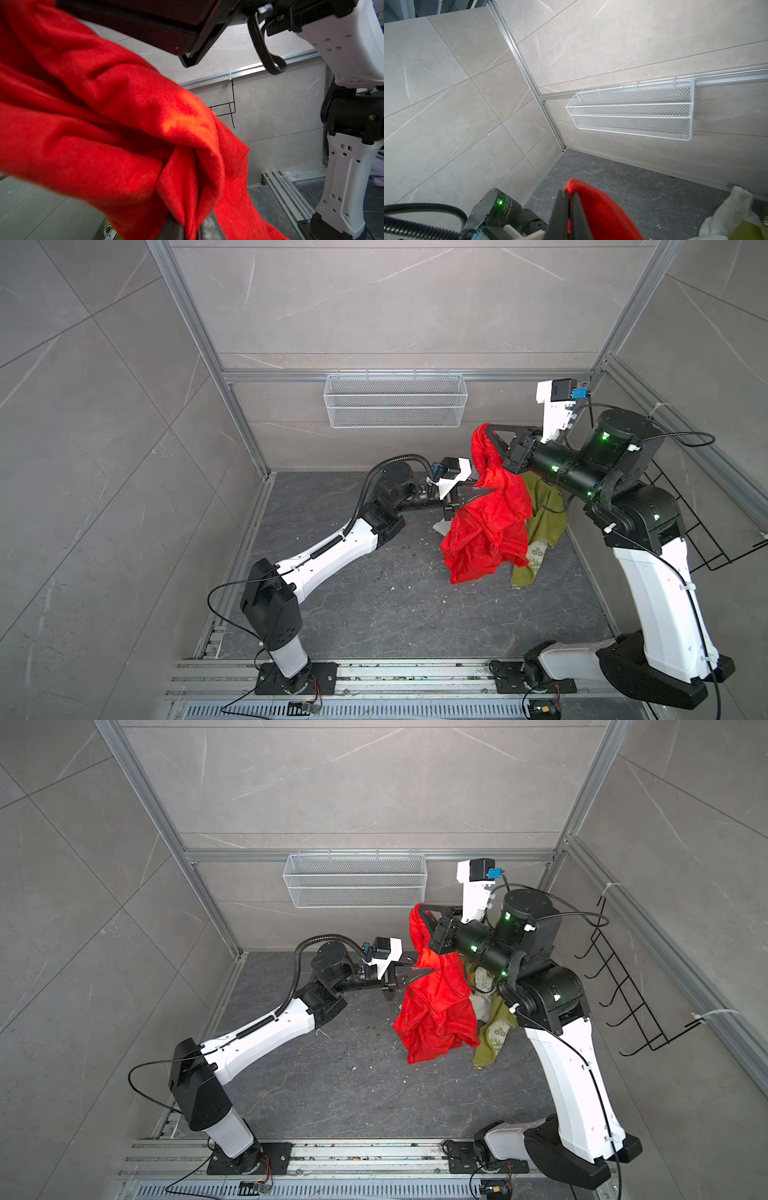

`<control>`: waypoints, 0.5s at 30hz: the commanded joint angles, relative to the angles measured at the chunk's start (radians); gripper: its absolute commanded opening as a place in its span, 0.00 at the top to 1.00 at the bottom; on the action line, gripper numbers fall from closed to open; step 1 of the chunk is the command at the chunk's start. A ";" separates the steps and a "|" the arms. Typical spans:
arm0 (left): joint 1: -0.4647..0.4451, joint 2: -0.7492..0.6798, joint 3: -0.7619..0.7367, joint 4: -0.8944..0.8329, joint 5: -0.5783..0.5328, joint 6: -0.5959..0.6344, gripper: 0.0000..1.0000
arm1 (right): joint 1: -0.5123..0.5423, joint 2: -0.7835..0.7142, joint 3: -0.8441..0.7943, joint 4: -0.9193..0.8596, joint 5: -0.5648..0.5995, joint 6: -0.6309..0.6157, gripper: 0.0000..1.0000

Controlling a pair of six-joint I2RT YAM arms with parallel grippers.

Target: Pick out a specific cloth from the pile

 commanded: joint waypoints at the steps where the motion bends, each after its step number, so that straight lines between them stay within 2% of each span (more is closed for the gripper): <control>1: -0.005 -0.086 -0.009 0.032 -0.023 0.052 1.00 | 0.046 0.022 0.039 0.019 0.033 0.007 1.00; 15: -0.004 -0.345 -0.182 -0.163 -0.132 0.204 1.00 | 0.339 0.131 0.120 0.018 0.203 -0.040 1.00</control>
